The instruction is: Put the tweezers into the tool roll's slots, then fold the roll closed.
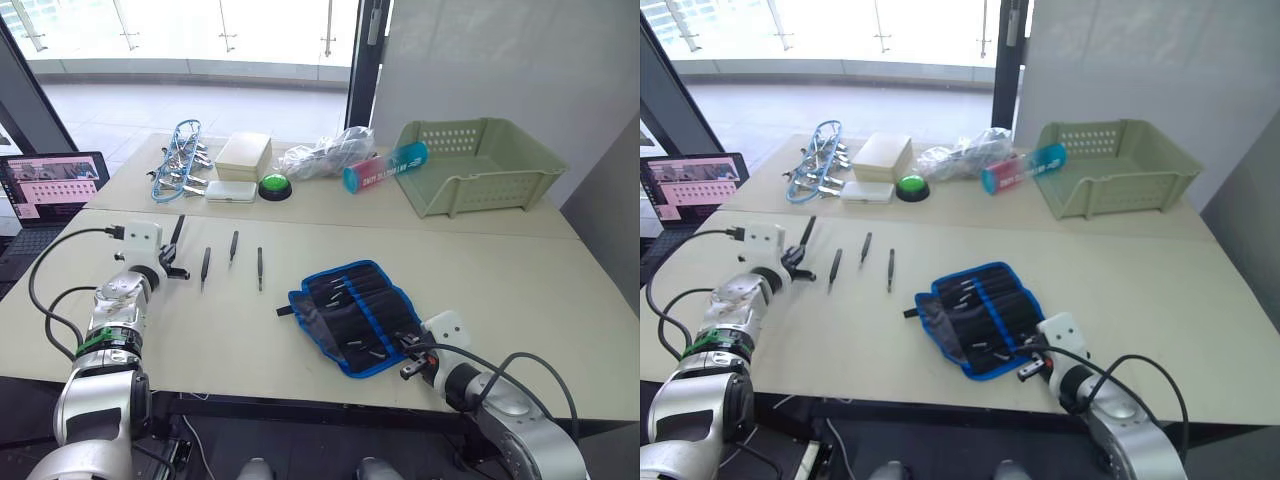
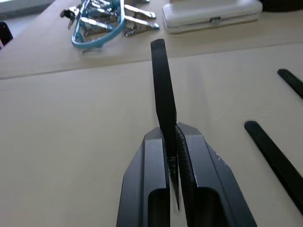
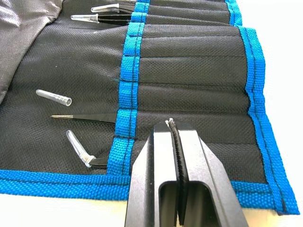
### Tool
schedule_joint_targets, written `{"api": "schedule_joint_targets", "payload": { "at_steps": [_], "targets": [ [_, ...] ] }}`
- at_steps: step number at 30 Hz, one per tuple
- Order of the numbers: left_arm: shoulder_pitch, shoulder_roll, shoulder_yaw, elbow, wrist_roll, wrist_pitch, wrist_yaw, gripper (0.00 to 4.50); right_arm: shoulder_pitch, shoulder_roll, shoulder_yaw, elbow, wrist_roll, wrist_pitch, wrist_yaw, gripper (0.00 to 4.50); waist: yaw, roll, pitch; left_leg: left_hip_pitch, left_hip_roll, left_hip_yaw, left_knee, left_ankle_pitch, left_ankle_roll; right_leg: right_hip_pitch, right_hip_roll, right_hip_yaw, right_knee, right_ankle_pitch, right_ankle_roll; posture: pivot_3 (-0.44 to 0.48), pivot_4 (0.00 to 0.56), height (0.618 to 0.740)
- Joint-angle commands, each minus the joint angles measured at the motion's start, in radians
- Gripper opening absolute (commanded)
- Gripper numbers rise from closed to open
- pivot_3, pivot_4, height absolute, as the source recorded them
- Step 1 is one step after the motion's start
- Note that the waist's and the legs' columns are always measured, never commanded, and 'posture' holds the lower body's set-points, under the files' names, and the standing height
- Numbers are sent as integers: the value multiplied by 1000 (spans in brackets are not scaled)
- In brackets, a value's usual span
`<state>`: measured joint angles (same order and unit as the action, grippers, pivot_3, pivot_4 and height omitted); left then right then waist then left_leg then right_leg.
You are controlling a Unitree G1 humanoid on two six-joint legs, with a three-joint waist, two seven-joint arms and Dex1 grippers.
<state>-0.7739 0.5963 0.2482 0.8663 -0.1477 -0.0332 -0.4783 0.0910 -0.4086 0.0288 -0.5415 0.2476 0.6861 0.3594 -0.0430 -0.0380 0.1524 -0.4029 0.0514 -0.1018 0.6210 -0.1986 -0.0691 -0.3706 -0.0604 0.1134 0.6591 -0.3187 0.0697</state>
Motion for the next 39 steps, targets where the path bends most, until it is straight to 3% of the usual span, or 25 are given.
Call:
{"api": "schedule_joint_targets", "payload": {
  "at_steps": [1,5,8,16,23,39],
  "targets": [
    [71,13,-45,-363,-121,152,-206,12,3,-6,22,25,-12,19,2,0,-1,0,0,0,0,0,0,0,0,0,0,0,0,0,0,0,150,740],
    [189,62,-119,-709,-288,494,-381,12,-7,-6,34,39,-15,17,4,0,-10,2,0,4,0,1,-4,0,0,1,0,2,1,0,0,0,150,740],
    [205,88,-170,-856,-358,678,-430,12,-13,-6,41,49,-16,17,7,0,-16,1,1,4,1,1,-5,1,0,1,1,2,0,0,0,0,150,740],
    [96,160,-482,-1065,-322,1004,-493,12,-36,-2,61,77,-22,11,11,0,-26,1,1,4,1,1,-5,1,0,1,1,2,-2,-1,0,0,150,740],
    [4,186,-647,-1033,-219,1011,-526,12,-35,9,68,83,-27,-1,0,0,-28,1,2,6,1,1,-6,1,0,0,3,5,-2,-1,-1,0,150,740],
    [-89,71,-798,-942,-53,944,-534,12,-5,31,66,58,-37,1,-18,0,-11,2,2,3,0,1,-6,1,0,0,2,5,-4,-1,0,0,150,740]
  ]
}}
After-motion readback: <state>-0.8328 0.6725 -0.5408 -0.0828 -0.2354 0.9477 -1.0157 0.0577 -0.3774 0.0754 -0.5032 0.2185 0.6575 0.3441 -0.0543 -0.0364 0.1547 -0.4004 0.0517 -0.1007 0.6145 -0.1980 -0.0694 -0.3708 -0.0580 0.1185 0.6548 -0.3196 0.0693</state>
